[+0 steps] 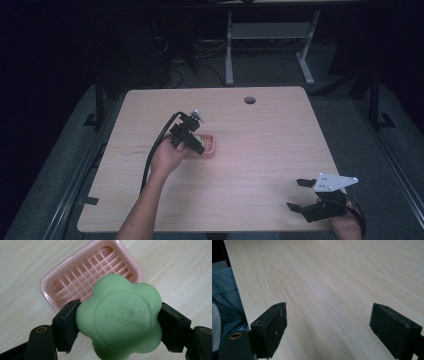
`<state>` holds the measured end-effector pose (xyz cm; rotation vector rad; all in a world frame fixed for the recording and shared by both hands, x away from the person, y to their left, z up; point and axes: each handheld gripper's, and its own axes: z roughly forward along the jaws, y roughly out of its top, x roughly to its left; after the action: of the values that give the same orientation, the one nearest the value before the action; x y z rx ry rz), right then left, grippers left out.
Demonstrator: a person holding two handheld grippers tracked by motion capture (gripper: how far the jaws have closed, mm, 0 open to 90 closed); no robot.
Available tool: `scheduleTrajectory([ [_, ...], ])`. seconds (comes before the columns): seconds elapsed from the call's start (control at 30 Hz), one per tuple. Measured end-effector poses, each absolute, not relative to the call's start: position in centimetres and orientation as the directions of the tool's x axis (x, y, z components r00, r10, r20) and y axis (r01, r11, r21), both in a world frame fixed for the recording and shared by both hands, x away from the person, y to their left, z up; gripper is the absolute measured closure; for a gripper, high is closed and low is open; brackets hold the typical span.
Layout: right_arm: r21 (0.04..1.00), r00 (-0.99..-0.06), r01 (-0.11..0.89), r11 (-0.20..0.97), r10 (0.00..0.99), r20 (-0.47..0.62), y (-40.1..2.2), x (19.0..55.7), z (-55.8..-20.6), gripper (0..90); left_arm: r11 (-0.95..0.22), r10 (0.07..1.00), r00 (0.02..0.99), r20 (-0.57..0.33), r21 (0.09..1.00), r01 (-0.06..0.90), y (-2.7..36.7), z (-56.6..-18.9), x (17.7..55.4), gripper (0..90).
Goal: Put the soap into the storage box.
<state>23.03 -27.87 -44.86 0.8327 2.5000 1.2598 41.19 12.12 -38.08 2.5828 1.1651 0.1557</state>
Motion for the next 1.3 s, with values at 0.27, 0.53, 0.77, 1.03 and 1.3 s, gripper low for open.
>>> scheduleTrajectory([
  [0.27,0.794,-0.817,0.383,0.472,0.575,0.053,-27.9,23.0,-44.9,13.8,-0.626,0.748,0.663,-0.022,0.305,0.717,11.8,-38.0,41.8,26.7],
  [0.53,0.793,-0.815,0.387,0.471,0.576,0.055,-27.9,23.0,-44.9,13.8,-0.622,0.751,0.660,-0.026,0.311,0.719,11.7,-38.0,42.4,26.7],
  [0.77,0.795,-0.817,0.383,0.471,0.574,0.054,-27.9,23.0,-44.9,13.8,-0.608,0.762,0.647,-0.033,0.309,0.732,12.0,-38.3,43.1,26.7],
  [1.03,0.794,-0.816,0.384,0.471,0.575,0.054,-28.0,23.0,-44.9,13.8,-0.591,0.775,0.630,-0.041,0.303,0.747,12.1,-38.9,43.7,26.7],
  [1.3,0.795,-0.815,0.386,0.468,0.577,0.056,-28.0,23.0,-44.9,13.8,-0.601,0.772,0.636,-0.022,0.300,0.740,11.3,-38.7,44.0,26.7],
])
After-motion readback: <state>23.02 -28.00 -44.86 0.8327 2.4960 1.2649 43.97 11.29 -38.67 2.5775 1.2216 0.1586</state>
